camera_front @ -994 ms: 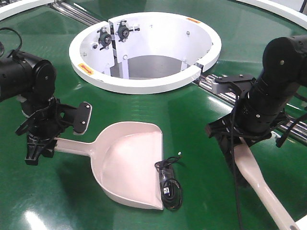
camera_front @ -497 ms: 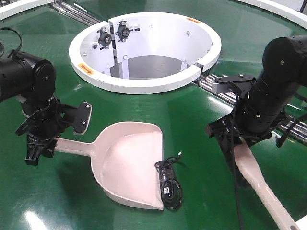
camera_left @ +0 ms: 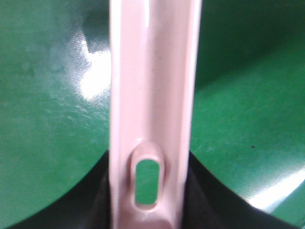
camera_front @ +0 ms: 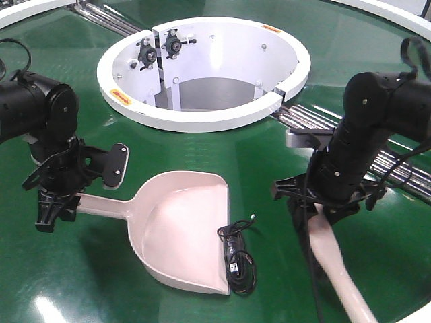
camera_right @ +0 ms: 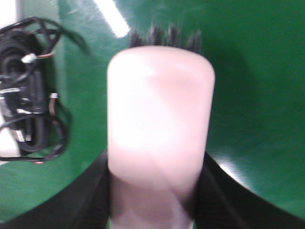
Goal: Clean and inspect green conveyor with broom and dustpan
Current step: 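Sweep the black cable into the dustpan with the right-held brush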
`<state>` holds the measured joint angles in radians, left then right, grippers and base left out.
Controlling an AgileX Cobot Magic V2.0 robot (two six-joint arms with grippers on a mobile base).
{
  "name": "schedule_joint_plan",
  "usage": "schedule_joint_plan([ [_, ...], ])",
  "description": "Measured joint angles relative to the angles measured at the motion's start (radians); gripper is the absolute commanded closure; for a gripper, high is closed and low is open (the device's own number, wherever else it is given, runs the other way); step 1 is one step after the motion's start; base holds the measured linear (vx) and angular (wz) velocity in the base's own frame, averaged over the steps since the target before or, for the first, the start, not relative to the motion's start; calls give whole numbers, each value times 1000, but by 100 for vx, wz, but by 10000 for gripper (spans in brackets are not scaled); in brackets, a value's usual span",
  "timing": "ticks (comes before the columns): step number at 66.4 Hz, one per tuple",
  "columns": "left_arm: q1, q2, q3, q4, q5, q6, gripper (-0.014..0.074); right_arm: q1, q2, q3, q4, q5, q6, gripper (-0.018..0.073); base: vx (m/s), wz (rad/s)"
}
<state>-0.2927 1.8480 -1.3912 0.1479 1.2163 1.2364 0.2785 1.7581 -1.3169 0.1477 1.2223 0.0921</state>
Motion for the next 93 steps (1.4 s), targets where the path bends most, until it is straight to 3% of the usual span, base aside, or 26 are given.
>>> schedule_joint_plan([
  [32,0,0,0,-2,0,0,621,63,119,0,47,-9,-1,565,0,0],
  [53,0,0,0,-2,0,0,621,112,181,-14,158,-9,-17,565,0,0],
  [78,0,0,0,-2,0,0,621,185,312,-250,188,10,-22,565,0,0],
  [93,0,0,0,-2,0,0,621,221,368,-358,268,-1,-19,565,0,0],
])
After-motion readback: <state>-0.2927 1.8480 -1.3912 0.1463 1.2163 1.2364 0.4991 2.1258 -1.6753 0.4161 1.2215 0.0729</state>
